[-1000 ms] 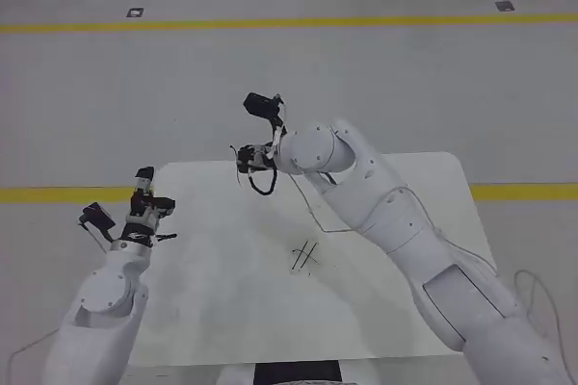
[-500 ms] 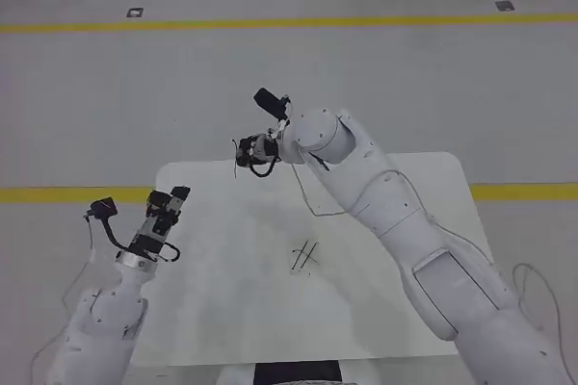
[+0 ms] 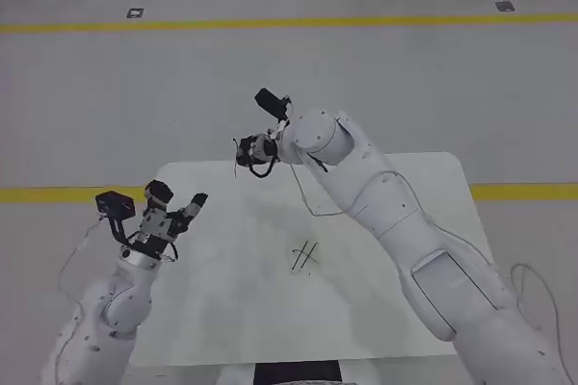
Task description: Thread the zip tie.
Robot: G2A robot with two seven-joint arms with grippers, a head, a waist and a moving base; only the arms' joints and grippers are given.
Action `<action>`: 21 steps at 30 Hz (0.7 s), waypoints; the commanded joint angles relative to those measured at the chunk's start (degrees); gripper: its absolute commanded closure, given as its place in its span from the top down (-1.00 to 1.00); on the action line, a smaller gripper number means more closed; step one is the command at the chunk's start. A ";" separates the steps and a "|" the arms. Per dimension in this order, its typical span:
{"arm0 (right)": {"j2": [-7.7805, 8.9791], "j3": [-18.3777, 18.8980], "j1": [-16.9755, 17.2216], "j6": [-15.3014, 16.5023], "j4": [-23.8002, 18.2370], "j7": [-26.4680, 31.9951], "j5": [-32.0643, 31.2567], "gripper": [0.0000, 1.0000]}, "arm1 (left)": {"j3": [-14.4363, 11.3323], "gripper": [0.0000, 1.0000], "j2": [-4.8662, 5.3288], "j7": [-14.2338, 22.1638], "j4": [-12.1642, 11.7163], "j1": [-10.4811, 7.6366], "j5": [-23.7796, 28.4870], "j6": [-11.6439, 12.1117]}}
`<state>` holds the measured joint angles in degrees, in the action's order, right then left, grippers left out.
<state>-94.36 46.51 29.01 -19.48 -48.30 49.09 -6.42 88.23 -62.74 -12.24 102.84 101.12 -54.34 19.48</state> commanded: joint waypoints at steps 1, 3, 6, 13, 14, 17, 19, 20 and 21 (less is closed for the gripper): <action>-0.46 -0.19 -0.38 0.00 1.64 -0.26 0.53 -1.00 | -0.47 1.00 0.72 -5.06 -1.65 -0.27 -10.73 0.00; -0.89 -0.32 -0.67 0.00 2.99 -0.33 1.17 -1.00 | -1.26 1.00 1.30 -8.01 -2.41 -0.48 -15.71 0.00; -1.66 -0.44 -1.20 0.00 4.89 -0.28 2.74 -1.00 | -1.30 1.00 2.24 -14.00 -4.19 -1.17 -26.90 -0.25; -1.66 -0.44 -1.20 0.00 4.89 -0.28 2.74 -1.00 | -1.30 1.00 2.24 -14.00 -4.19 -1.17 -26.90 -0.25; -1.66 -0.44 -1.20 0.00 4.89 -0.28 2.74 -1.00 | -1.30 1.00 2.24 -14.00 -4.19 -1.17 -26.90 -0.25; -1.74 -0.98 -0.44 0.00 3.94 -1.24 1.87 -1.00 | -1.93 1.00 2.26 -13.83 -3.70 -1.77 -30.31 -1.72; -1.99 -1.40 -0.47 0.00 3.97 -1.52 1.51 -1.00 | -2.43 1.00 2.42 -14.11 -3.20 -2.31 -35.62 -4.32; -2.17 -1.59 -0.51 0.00 4.16 -1.72 1.54 -1.00 | -2.86 1.00 2.75 -14.44 -3.09 -2.59 -35.62 -5.46; -2.48 -1.90 -0.71 0.00 4.77 -1.89 1.56 -1.00 | -3.58 1.00 3.46 -14.34 -3.01 -2.97 -35.62 -7.03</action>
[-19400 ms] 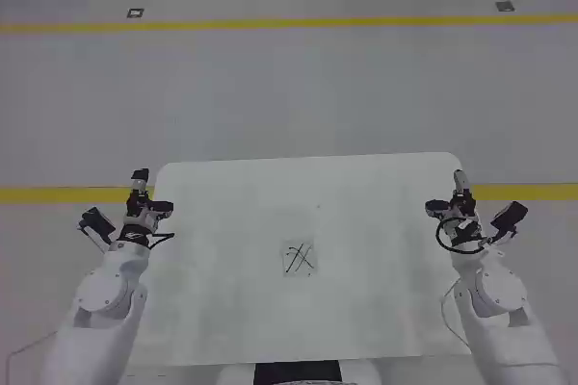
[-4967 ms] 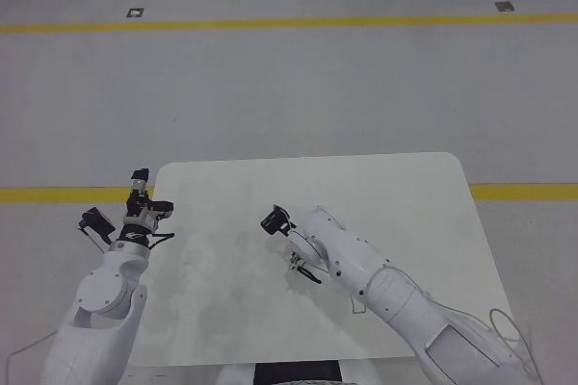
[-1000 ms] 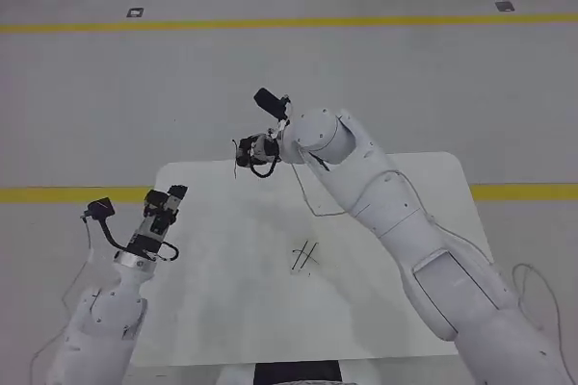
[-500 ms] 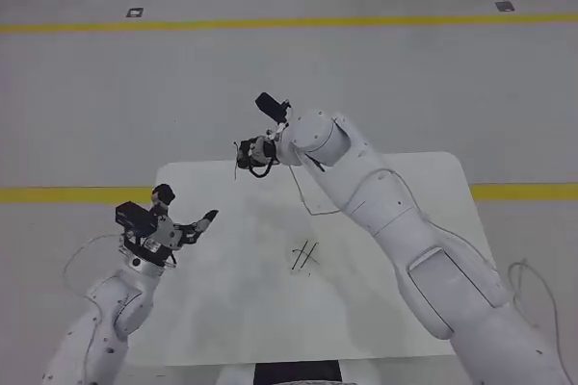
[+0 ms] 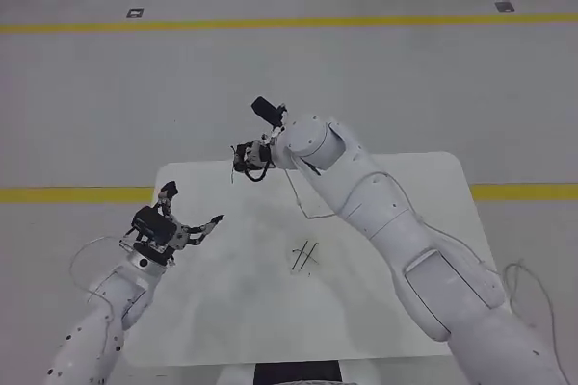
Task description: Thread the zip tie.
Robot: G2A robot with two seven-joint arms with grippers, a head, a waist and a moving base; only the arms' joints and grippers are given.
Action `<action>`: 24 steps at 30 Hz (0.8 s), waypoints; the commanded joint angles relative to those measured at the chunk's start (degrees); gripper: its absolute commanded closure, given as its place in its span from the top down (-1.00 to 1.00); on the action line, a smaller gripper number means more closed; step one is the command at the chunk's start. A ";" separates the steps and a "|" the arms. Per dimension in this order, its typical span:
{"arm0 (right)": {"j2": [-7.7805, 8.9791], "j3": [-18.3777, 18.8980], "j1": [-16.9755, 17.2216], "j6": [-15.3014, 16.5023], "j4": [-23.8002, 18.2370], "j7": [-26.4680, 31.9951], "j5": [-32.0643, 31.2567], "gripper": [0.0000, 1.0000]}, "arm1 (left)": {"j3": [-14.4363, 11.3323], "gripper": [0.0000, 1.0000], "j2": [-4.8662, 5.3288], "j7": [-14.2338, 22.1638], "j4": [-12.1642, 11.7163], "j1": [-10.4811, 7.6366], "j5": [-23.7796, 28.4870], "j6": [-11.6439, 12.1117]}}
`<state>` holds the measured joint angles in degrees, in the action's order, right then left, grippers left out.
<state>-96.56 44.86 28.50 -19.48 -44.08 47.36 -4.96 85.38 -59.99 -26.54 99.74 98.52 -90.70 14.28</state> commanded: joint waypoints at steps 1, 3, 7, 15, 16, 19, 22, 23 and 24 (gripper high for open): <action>-0.56 -0.30 -0.30 0.00 0.73 -0.14 0.78 -1.00 | -1.45 1.00 1.41 -0.01 0.19 -0.71 0.75 -2.95; -1.22 -0.67 -0.49 0.00 1.49 -0.12 1.93 -1.00 | -3.53 1.00 3.64 0.43 -0.06 -1.62 0.75 -6.36; -2.46 -1.01 -1.24 0.00 4.46 -0.68 4.23 -1.00 | -9.46 1.00 8.59 -1.17 -1.81 -4.05 0.75 -14.41; -2.73 -1.02 -1.41 0.00 4.93 -0.96 4.82 -1.00 | -10.01 1.00 9.02 -1.42 -2.03 -4.31 0.75 -14.99; -2.73 -1.02 -1.41 0.00 4.93 -0.96 4.82 -1.00 | -10.01 1.00 9.02 -1.42 -2.03 -4.31 0.75 -14.99; -2.65 -0.62 -0.01 0.00 3.80 -2.07 5.18 -1.00 | -10.73 1.00 8.93 -1.11 -2.37 -4.85 0.75 -16.94; -2.73 -0.13 0.59 0.00 3.67 -2.25 6.15 -1.00 | -12.53 1.00 9.70 -1.47 -3.87 -6.46 0.75 -20.89; -2.82 -0.04 0.69 0.00 3.75 -2.36 6.48 -1.00 | -13.91 1.00 10.33 -2.19 -4.63 -7.22 0.75 -22.83; -2.90 0.00 0.74 0.00 3.75 -2.33 6.79 -1.00 | -15.13 1.00 10.93 -2.52 -5.41 -7.89 0.75 -24.05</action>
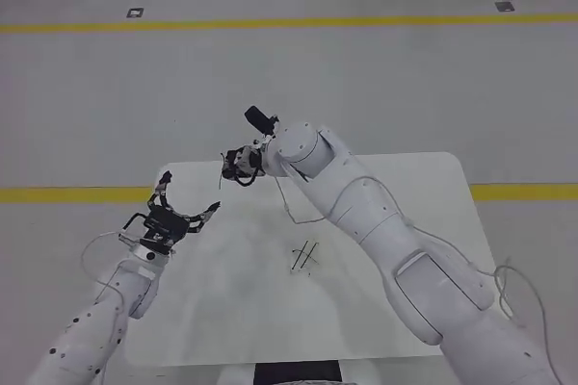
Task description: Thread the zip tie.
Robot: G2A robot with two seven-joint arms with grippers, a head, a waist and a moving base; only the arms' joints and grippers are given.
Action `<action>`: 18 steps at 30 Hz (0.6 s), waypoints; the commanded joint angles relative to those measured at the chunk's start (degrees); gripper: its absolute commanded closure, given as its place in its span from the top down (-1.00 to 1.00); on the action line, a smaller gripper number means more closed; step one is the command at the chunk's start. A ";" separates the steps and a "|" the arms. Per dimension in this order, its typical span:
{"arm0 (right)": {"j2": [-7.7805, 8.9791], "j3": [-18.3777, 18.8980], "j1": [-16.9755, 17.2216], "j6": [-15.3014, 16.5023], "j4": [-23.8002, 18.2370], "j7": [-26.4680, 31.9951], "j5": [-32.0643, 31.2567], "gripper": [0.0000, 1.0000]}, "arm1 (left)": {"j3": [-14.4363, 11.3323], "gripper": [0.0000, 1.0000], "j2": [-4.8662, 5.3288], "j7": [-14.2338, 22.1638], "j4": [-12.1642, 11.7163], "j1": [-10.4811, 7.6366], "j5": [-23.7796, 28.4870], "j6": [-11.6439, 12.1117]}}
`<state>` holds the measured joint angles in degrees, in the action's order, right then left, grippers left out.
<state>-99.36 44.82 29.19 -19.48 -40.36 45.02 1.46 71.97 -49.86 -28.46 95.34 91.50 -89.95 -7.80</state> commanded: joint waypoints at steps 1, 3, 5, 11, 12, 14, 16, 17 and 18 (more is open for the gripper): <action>-0.18 0.12 0.07 0.00 0.01 0.04 0.72 -1.00 | -3.04 1.00 1.41 -0.84 -1.70 -1.61 0.00 -3.60; -0.34 0.27 0.05 0.00 0.20 0.02 1.37 -1.00 | -6.65 1.00 3.03 -1.83 -3.54 -3.73 0.00 -6.81; -0.46 0.51 0.00 0.00 0.41 0.12 2.16 -1.00 | -9.98 1.00 4.26 -2.58 -4.47 -5.53 0.00 -9.55; -0.57 0.66 -0.14 0.00 0.44 0.54 2.84 -1.00 | -12.41 1.00 5.10 -3.29 -4.86 -7.00 0.00 -10.65; -0.57 0.66 -0.14 0.00 0.44 0.54 2.84 -1.00 | -12.41 1.00 5.10 -3.29 -4.86 -7.00 0.00 -10.65; -0.57 0.66 -0.14 0.00 0.44 0.54 2.84 -1.00 | -12.41 1.00 5.10 -3.29 -4.86 -7.00 0.00 -10.65; -0.53 0.73 1.13 0.00 -0.71 -1.28 2.62 -1.00 | -12.51 1.00 5.11 -3.05 -5.31 -7.52 0.00 -11.03; -0.52 0.76 1.42 0.00 -1.00 -1.85 2.45 -1.00 | -12.94 1.00 5.29 -3.61 -5.81 -7.94 0.00 -11.68; -0.53 0.73 1.62 0.00 -1.24 -2.32 2.27 -1.00 | -13.33 1.00 5.49 -4.05 -6.28 -8.43 0.00 -11.68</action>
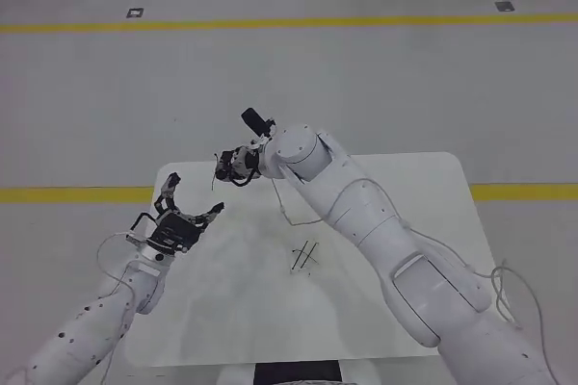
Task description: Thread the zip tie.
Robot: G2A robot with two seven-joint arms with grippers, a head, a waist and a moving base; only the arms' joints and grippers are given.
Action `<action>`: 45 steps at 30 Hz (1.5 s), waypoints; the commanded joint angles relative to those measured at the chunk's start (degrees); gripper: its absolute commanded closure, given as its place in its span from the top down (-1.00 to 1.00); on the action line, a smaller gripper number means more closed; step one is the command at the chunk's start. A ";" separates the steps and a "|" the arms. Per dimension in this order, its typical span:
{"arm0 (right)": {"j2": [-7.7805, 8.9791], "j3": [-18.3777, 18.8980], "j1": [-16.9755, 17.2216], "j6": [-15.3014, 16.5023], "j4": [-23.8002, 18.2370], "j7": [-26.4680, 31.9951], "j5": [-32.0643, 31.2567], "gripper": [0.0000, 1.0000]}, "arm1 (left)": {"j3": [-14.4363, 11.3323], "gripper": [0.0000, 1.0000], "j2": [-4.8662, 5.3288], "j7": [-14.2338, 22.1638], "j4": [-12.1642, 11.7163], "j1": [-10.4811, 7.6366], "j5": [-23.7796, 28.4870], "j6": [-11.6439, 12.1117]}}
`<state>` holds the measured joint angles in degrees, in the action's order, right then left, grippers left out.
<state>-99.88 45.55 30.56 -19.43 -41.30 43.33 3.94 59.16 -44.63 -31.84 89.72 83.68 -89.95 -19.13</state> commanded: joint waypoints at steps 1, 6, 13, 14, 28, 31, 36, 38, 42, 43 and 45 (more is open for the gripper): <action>-0.03 0.00 0.42 -0.05 -0.43 -1.24 -0.32 -1.00 | -0.91 1.00 0.48 -0.99 -1.11 -1.12 0.00 -0.36; -0.34 -0.06 0.75 -0.05 -0.70 -4.38 -0.73 -1.00 | -3.47 1.00 2.18 -2.80 -3.60 -4.38 0.00 -0.36; -0.98 -0.33 0.88 -0.05 -1.22 -7.88 -0.91 -1.00 | -6.51 0.68 3.86 -3.19 -4.91 -7.91 0.00 -0.36; -1.05 -0.34 0.94 -0.05 -1.34 -8.15 -0.84 -1.00 | -6.97 0.54 4.05 -3.29 -5.18 -8.35 0.00 -0.36; -1.19 0.50 2.08 -0.05 -3.67 -9.09 -1.39 -1.00 | -10.27 -0.10 4.96 -2.93 -7.27 -12.69 0.00 -0.36; -1.19 0.73 2.08 -0.05 -3.79 -8.88 -1.50 -1.00 | -10.63 -0.14 4.85 -2.55 -7.74 -13.24 0.00 -0.36; -1.17 1.26 2.21 -0.05 -4.23 -8.03 -1.26 -1.00 | -11.47 -0.22 4.75 -2.46 -8.55 -14.35 0.00 -0.36; -1.15 1.45 2.24 -0.05 -4.25 -7.74 -1.19 -1.00 | -11.90 -0.26 4.74 -2.62 -8.79 -14.81 0.00 -0.36; -1.17 1.96 2.36 -0.05 -4.34 -7.11 -0.57 -1.00 | -12.67 -0.28 4.69 -2.70 -9.24 -15.62 0.00 -0.36; -1.17 2.07 2.41 -0.05 -4.41 -7.03 -0.51 -1.00 | -12.86 -0.30 4.67 -2.73 -9.37 -15.83 0.00 -0.36; -1.20 2.13 2.46 -0.01 -4.54 -6.81 -0.44 -1.00 | -13.23 -0.32 4.63 -2.60 -9.50 -16.02 0.00 -0.36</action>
<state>-101.07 47.68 33.00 -19.46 -45.80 36.44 3.49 46.09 -39.98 -34.54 80.25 67.71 -89.95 -19.48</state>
